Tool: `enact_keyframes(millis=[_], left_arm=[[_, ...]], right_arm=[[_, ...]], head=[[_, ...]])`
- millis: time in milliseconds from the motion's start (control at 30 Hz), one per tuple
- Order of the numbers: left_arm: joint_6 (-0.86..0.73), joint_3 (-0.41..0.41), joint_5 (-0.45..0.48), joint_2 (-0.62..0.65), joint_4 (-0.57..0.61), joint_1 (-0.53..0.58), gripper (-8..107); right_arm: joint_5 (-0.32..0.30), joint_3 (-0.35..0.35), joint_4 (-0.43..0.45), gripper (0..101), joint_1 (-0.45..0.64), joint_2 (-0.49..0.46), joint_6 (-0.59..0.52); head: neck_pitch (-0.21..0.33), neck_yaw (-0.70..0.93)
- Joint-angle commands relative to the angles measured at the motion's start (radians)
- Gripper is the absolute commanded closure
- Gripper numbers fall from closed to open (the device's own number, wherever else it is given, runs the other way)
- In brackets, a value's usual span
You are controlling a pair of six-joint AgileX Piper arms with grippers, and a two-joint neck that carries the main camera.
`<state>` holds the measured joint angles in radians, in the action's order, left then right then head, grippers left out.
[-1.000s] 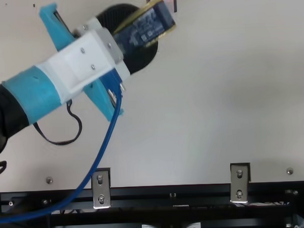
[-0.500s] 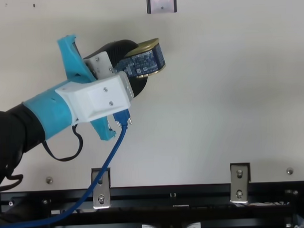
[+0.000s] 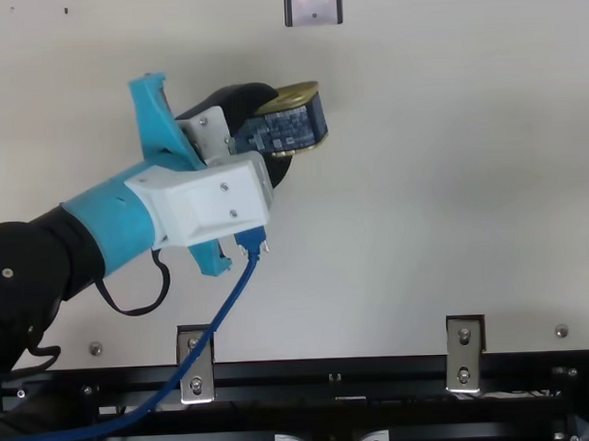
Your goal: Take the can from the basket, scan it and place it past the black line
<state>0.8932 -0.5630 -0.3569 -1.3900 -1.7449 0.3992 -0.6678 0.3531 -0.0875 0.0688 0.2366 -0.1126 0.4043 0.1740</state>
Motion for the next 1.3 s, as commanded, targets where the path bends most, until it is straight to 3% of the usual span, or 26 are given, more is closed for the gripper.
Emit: enact_keyframes(millis=[0, 533, 600, 633, 1133, 1267], left_arm=[[0.002, 0.005, 0.002, -0.006, 0.000, 0.021, 89], [0.010, 0.052, 0.071, -0.034, 0.000, 0.132, 89], [0.009, 0.058, 0.088, -0.034, 0.000, 0.141, 17], [0.007, 0.060, 0.094, -0.035, 0.000, 0.142, 9], [0.011, 0.063, 0.088, -0.039, -0.001, 0.142, 9], [-0.040, 0.070, 0.085, -0.042, 0.044, 0.131, 9]], right_arm=[[0.000, 0.000, 0.000, 0, 0.000, 0.000, 0.000], [0.001, 0.000, 0.000, 0, 0.000, 0.000, 0.000], [0.001, 0.000, 0.000, 0, 0.000, 0.000, 0.000], [0.001, 0.000, 0.000, 0, 0.000, 0.000, 0.000], [0.001, 0.000, 0.000, 0, 0.000, 0.000, 0.000], [0.001, 0.000, 0.000, 0, 0.000, 0.000, 0.000]], head=[[0.032, 0.000], [0.032, 0.000], [0.032, 0.000], [0.032, 0.000], [0.032, 0.000], [0.032, 0.000]])
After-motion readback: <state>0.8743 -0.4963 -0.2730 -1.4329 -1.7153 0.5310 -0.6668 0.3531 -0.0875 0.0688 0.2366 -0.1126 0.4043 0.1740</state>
